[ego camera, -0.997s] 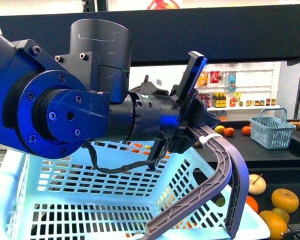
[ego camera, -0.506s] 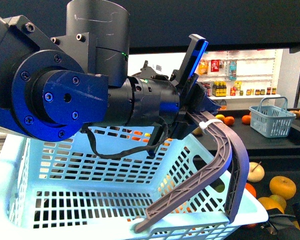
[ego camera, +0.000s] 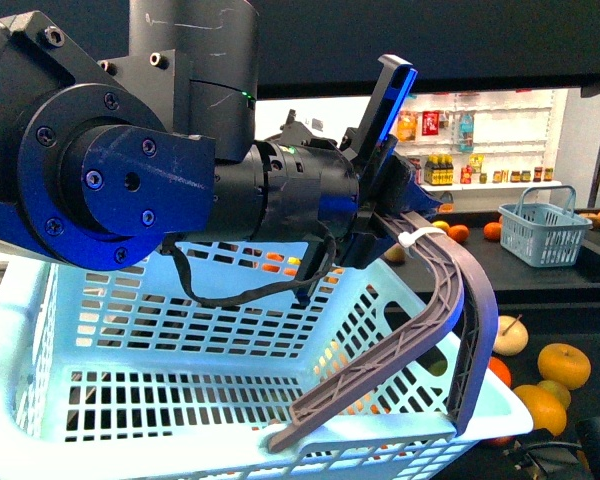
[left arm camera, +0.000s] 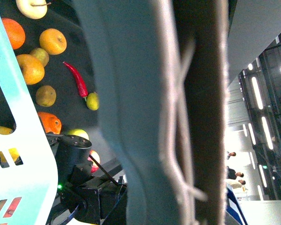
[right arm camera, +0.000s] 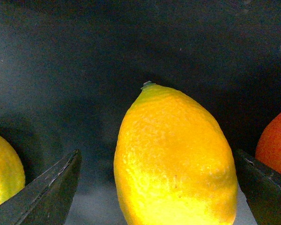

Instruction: Pick lemon from shelf

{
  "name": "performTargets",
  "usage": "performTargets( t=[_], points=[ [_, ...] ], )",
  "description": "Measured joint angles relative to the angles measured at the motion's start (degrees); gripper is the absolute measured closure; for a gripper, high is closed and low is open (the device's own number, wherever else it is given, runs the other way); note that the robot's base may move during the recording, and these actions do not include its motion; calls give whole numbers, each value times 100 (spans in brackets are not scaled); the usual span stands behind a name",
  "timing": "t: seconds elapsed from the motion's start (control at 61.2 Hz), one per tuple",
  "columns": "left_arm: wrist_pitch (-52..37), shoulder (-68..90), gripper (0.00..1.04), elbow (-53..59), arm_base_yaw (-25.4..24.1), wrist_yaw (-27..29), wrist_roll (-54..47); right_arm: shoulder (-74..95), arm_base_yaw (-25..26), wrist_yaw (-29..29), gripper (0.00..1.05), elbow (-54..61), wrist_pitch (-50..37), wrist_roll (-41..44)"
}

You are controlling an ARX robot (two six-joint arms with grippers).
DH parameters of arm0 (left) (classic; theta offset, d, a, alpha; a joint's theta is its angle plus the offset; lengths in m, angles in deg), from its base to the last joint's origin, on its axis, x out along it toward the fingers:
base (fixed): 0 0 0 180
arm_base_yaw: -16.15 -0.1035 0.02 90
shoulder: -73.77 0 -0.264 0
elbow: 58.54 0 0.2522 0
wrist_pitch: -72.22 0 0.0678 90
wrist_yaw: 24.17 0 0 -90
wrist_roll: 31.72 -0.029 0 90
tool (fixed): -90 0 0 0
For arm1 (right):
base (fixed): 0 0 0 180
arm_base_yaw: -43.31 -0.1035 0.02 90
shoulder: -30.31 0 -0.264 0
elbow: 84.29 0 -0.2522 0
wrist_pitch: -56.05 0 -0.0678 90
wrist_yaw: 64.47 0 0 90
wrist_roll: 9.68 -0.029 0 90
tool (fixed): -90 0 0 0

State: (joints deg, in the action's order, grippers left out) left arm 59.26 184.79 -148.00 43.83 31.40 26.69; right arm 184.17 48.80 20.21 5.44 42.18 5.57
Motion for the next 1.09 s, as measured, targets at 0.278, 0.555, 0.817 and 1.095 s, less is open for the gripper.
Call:
performTargets(
  t=[0.278,0.555,0.817,1.095],
  points=[
    [0,0,98,0,0,0,0,105,9,44,18,-42,-13,81],
    [0,0,98,0,0,0,0,13,37,50,40,101,-52,92],
    [0,0,98,0,0,2,0,-654,168,-50,40,658,-142,90],
    [0,0,98,0,0,0,0,-2726,463,-693,40,1429,-173,37]
  ],
)
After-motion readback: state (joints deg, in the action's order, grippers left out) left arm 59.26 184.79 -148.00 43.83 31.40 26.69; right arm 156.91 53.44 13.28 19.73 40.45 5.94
